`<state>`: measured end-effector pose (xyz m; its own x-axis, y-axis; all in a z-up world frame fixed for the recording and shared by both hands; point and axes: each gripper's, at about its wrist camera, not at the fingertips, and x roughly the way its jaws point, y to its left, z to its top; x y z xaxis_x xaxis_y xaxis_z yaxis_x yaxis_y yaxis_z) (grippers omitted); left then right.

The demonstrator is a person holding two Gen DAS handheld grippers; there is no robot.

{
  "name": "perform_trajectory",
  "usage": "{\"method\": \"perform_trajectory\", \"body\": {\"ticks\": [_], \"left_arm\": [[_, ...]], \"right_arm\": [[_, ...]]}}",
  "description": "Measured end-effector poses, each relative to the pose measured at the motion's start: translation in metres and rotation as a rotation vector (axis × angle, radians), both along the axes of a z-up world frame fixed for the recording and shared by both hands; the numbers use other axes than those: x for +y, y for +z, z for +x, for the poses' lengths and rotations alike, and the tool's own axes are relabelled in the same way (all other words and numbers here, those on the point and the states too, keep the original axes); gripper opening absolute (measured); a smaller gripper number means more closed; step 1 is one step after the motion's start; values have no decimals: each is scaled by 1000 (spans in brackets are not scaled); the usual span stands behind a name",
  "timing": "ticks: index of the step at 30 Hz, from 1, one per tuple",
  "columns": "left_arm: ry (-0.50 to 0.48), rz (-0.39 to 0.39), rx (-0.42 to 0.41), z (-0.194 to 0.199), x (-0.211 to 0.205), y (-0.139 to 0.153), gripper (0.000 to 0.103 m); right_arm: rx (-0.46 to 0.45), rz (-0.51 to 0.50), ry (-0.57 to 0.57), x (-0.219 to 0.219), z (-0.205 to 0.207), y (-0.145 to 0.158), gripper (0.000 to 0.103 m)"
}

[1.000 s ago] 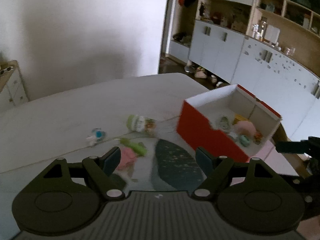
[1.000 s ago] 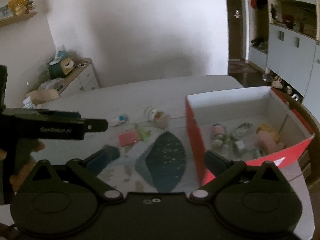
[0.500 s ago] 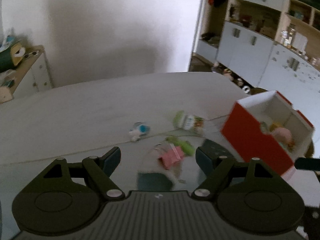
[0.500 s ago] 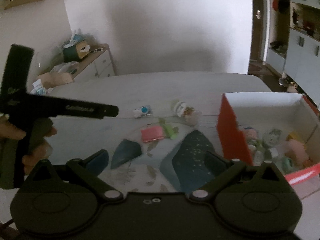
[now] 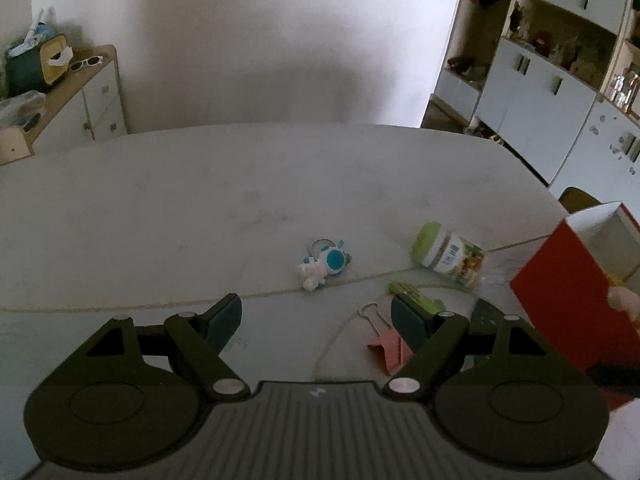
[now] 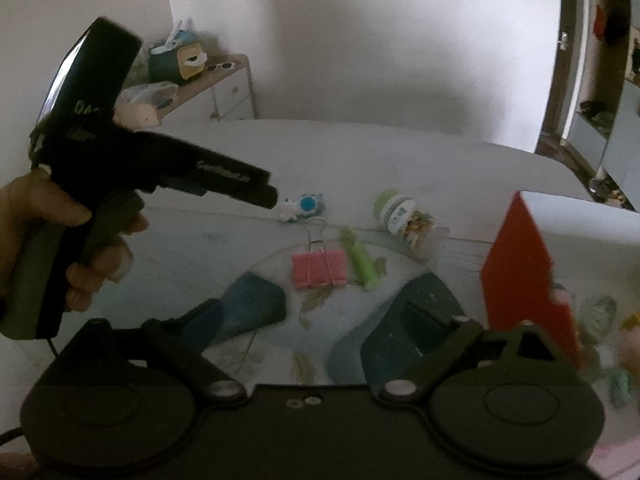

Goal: Organize rigid objects
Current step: 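Withdraw both tools from the box toward the items on the table, then grasp the pink binder clip with the right tool while the left tool grasps the astronaut keychain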

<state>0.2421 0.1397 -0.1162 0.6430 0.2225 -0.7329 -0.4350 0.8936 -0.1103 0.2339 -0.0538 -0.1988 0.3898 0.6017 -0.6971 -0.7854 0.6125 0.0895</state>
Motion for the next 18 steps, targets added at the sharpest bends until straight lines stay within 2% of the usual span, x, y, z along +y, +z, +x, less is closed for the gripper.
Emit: {"method": "perform_trajectory", "body": {"ticks": [9,12,18], "left_arm": [[-12,25,41,37,8,-26,82],[-18,-7,66,50,13,-38,82],[-27,2,81,62,17,-51,82]], "right_arm": [[10,4,53,31,31,-33,90],[13,3,69,41,39,-41,89],[24,-16,96,58,49,-58,81]]}}
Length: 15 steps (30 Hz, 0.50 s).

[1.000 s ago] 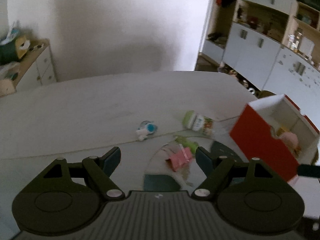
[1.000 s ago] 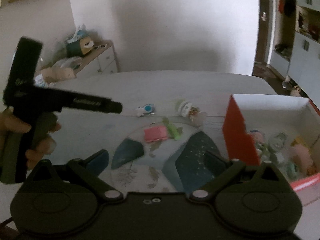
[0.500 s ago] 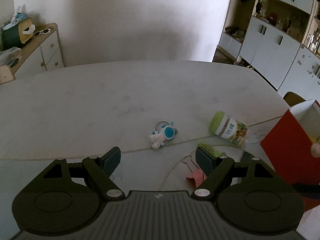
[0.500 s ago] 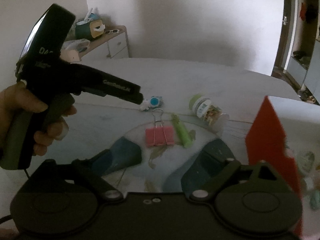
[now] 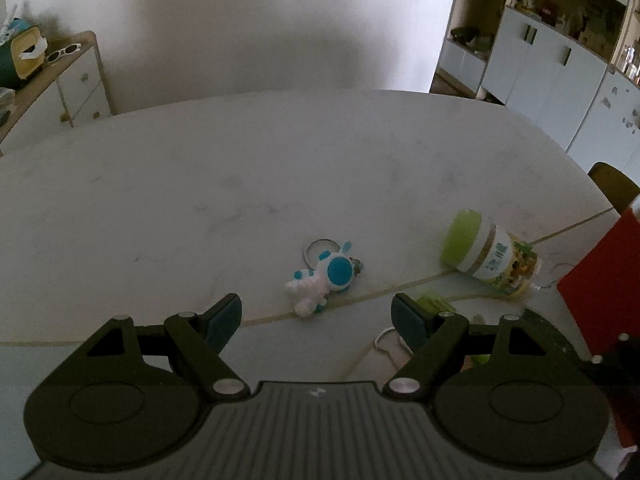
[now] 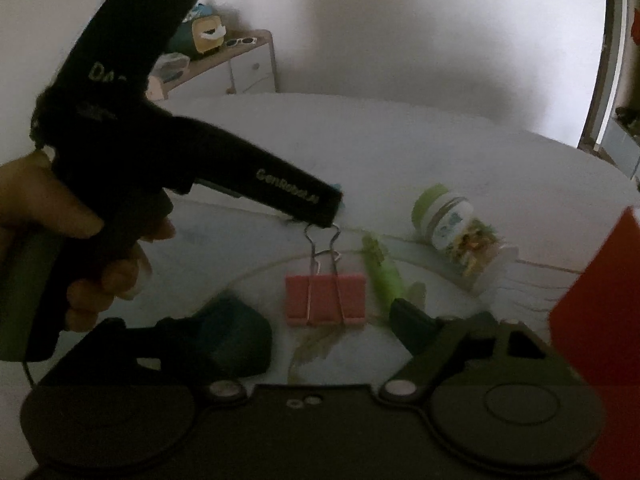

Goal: Organize rigid objects
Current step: 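Grasp the pink binder clip with the right tool while the left tool grasps the astronaut keychain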

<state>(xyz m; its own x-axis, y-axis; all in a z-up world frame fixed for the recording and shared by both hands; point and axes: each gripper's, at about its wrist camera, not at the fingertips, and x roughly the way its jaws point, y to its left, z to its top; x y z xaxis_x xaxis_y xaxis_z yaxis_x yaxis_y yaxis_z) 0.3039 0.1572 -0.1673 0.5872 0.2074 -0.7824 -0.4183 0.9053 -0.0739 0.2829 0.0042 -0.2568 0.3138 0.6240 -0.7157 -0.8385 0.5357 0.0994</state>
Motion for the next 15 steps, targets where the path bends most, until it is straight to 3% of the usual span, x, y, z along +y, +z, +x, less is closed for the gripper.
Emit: {"method": "perform_trajectory", "body": {"ticks": [15], "left_arm": [[-44,23,-11,16,4,-26,81]], "right_arm": [[22,-12,-10,13,5,-13,72]]}}
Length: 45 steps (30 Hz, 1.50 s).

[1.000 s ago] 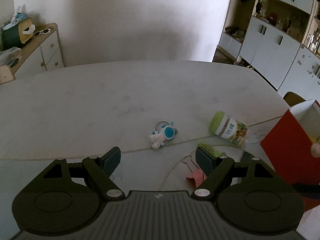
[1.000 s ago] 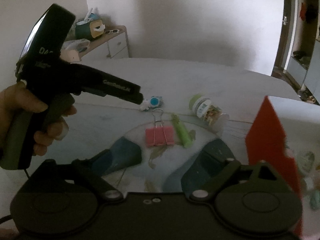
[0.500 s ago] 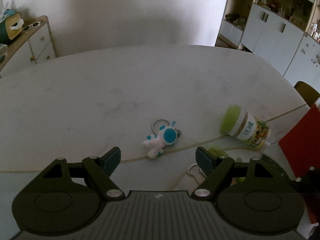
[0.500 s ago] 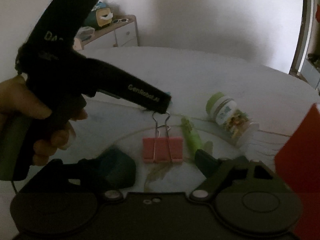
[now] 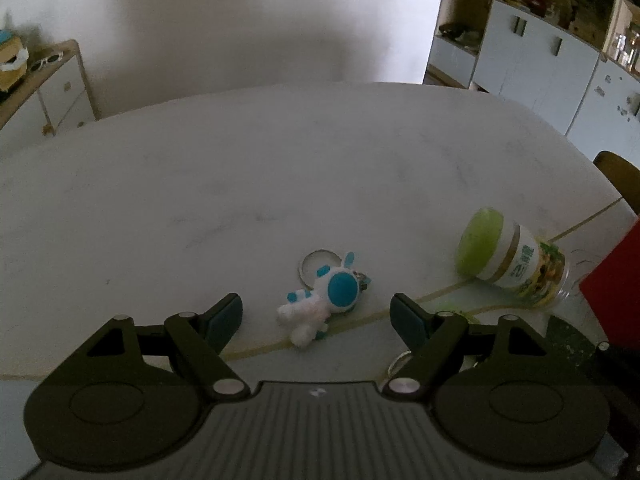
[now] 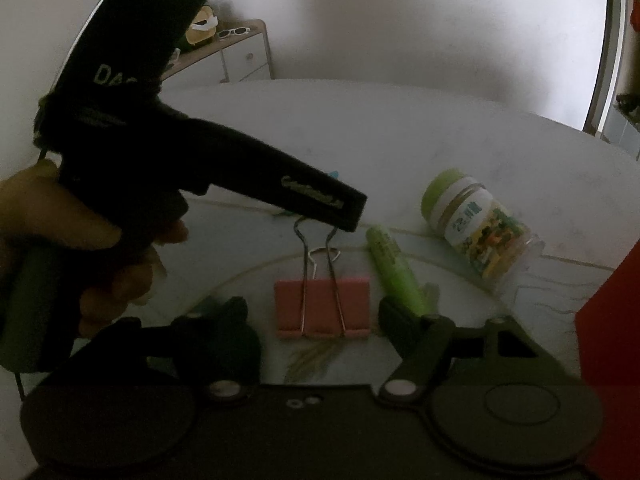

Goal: Organize rigid objects
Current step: 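Grasp the pink binder clip with the right tool while the left tool grasps the astronaut keychain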

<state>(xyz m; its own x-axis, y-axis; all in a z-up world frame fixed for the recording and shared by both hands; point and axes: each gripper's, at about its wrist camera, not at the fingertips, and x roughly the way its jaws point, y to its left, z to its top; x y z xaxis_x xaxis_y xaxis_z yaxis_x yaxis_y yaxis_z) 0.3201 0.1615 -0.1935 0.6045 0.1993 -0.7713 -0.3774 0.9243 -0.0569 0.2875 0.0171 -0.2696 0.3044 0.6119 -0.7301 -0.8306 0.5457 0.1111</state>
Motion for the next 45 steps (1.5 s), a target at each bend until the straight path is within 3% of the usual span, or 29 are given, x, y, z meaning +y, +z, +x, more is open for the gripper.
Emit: {"method": "perform_trajectory", "body": {"ticks": [3,8,10,19,31,33,45], "left_arm": [[-10,3,-17,0,-1,-1,75],[-43,37,-25,-2,-7,-2,50],[-57,64,-23,-1,-11,-2,41],[-78,103,-7,-5,-18,1,40],[-61,44,-19,-38,-16,14,40],[-53,33,-21,-44,-17,16,40],[-44,-38,-42,-84,-39,30,40]], "right_arm": [[-10,-1,3,0,-3,1,70],[-25,2,-5,-2,-7,2,61],[-28,4,-10,-3,-8,3,52],[-37,5,-21,3,-22,11,51],[-24,-14,24,-24,-70,24,51],[-22,-14,21,-34,-61,27,51],[41,17,-92,-91,-73,49,50]]}}
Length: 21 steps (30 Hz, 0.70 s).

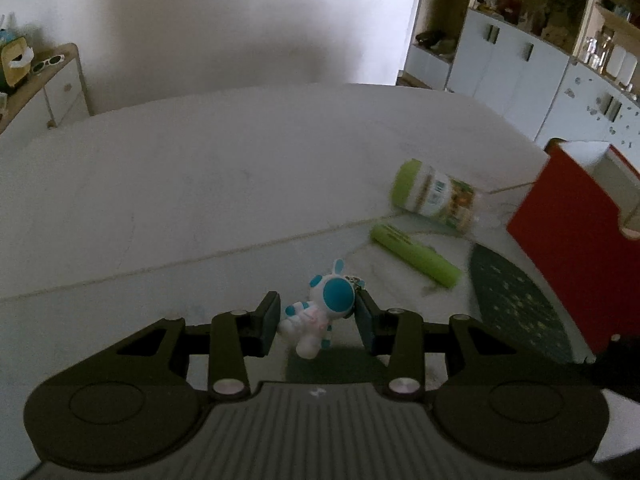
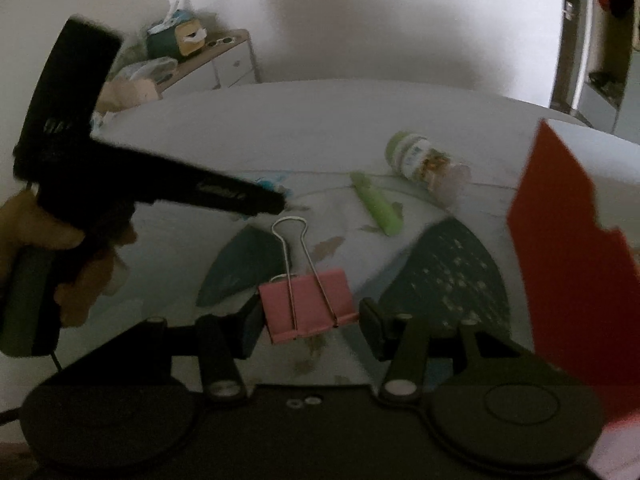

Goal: Organize rigid objects
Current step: 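Grasp the pink binder clip with the right tool while the left tool grasps the astronaut keychain, then carry the binder clip and astronaut keychain over into the red box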

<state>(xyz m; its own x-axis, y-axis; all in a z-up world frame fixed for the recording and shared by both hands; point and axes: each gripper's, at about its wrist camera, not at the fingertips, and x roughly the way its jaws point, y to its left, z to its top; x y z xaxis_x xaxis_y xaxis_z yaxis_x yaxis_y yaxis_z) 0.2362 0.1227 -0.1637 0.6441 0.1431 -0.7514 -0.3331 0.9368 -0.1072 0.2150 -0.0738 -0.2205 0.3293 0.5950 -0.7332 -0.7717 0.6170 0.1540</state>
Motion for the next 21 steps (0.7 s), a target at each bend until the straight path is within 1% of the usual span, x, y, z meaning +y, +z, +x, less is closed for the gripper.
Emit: {"method": "perform_trajectory", "body": {"ticks": [4,8,12,21], "left_arm": [[-7,-35,-6,-18,-9,7,40],[-24,-42,-26,-33,-22,18,40],[-43,-56,-48,-47,-30,34,39],[-127,-60,-102,-61,-61,78,40]], "right_arm": [[-4,20,-38,-17,-8,10,50],[-23,48,-75,-30,-12,24,51],[-42,71,-116,-41,-11,34,51],[-104,109,-216,-80,-13,70,51]]}}
